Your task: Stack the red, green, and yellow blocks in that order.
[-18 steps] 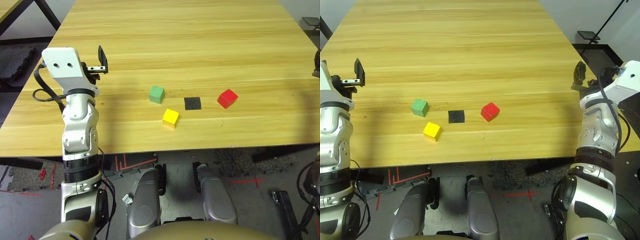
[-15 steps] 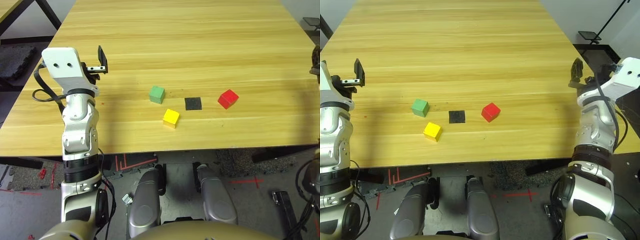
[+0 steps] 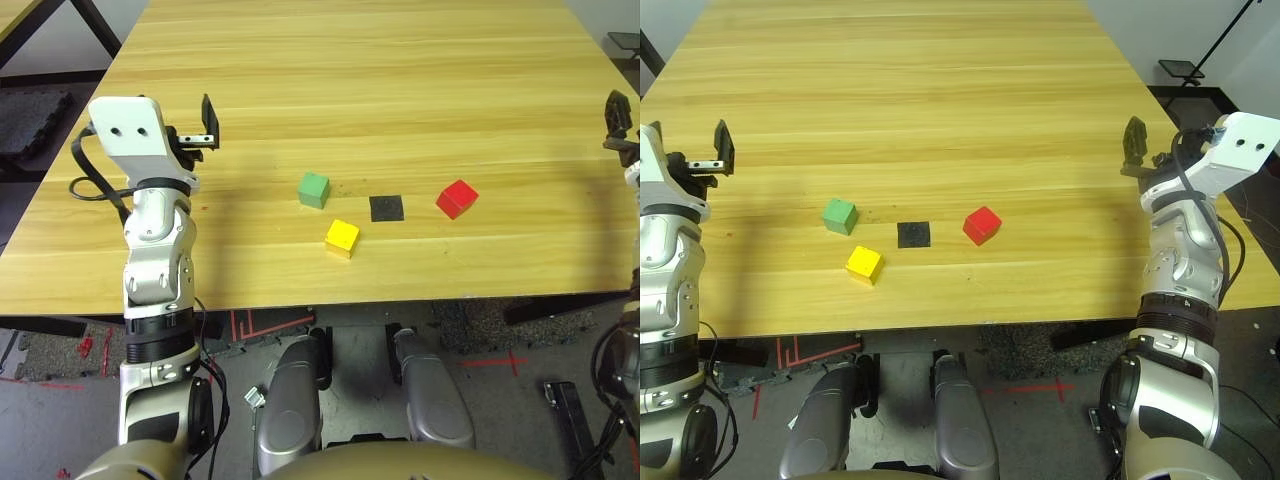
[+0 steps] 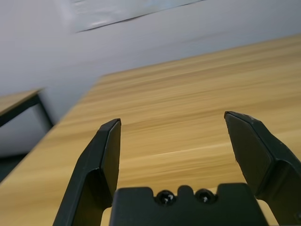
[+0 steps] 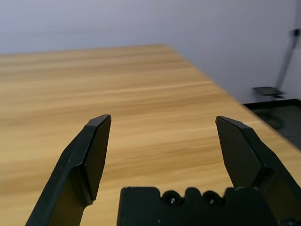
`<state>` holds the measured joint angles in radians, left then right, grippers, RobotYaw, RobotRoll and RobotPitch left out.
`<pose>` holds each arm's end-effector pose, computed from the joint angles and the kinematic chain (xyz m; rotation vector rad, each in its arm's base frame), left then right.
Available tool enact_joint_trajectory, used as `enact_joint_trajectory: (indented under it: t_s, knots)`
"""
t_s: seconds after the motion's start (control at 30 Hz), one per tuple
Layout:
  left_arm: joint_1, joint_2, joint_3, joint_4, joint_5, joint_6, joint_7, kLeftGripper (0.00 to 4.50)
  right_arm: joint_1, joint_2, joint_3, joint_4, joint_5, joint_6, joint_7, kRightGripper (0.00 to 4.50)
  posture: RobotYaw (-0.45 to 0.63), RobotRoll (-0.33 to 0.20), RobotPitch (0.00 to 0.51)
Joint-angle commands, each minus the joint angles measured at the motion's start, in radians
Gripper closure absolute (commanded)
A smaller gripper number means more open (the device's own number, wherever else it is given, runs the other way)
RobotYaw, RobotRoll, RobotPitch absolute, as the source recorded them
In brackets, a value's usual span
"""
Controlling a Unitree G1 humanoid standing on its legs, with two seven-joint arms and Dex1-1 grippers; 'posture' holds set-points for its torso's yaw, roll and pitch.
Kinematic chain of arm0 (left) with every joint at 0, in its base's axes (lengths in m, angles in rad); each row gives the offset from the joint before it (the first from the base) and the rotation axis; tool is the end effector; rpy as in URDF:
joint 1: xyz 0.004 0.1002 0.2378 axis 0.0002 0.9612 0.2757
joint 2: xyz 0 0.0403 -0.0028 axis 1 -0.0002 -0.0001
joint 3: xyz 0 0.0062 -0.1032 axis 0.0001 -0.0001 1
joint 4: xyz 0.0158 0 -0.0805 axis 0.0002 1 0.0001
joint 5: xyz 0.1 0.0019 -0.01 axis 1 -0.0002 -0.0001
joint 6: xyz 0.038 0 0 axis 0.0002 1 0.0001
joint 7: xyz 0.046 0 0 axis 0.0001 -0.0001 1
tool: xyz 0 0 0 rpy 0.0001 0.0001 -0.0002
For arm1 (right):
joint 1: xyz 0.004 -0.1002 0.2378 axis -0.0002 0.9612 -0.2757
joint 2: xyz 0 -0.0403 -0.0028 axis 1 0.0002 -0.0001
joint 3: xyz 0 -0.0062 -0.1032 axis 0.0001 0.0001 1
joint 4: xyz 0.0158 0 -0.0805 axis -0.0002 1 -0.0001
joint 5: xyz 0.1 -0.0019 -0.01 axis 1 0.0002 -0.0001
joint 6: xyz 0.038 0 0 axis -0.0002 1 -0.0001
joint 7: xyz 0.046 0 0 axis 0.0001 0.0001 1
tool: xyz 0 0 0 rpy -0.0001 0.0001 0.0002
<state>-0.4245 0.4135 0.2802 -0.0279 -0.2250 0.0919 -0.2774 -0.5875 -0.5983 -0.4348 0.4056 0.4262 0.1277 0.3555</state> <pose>0.2597 0.2485 0.1764 0.1796 -0.4158 -0.0906 0.2748 -0.3234 0.1831 0.0446 -0.2995 -0.0521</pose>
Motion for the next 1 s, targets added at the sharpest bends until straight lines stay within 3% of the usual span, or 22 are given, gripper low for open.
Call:
enact_joint_trajectory:
  t_s: [0.03, 0.27, 0.4, 0.6, 0.77, 1.0]
  knots:
    - [-0.005, 0.061, -0.015, 0.075, -0.062, -0.041, -0.178, 0.03, 0.038, -0.001, 0.006, -0.097, 0.038, 0.107, 0.012, 0.0, 0.16, 0.03, 0.278]
    - [-0.025, 0.258, -0.079, 0.225, -0.157, -0.064, -0.649, 0.03, 0.086, -0.059, 0.059, -0.292, 0.084, 0.335, 0.104, 0.0, 0.16, 0.021, 0.302]
    - [-0.098, 0.317, -0.105, 0.343, -0.171, -0.088, -0.842, 0.03, 0.103, -0.095, 0.1, -0.402, 0.134, 0.487, 0.167, 0.0, 0.15, 0.016, 0.309]
    - [-0.216, 0.322, -0.148, 0.476, -0.173, -0.109, -1.032, 0.03, 0.094, -0.123, 0.184, -0.582, 0.221, 0.695, 0.224, 0.0, 0.13, 0.002, 0.306]
    - [-0.231, 0.31, -0.161, 0.489, -0.183, -0.099, -1.108, 0.03, 0.111, -0.112, 0.238, -0.659, 0.24, 0.758, 0.243, 0.0, 0.13, -0.002, 0.302]
    - [-0.178, 0.305, -0.155, 0.4, -0.215, -0.053, -1.159, 0.03, 0.186, -0.109, 0.355, -0.699, 0.113, 0.624, 0.281, 0.0, 0.16, 0.002, 0.292]
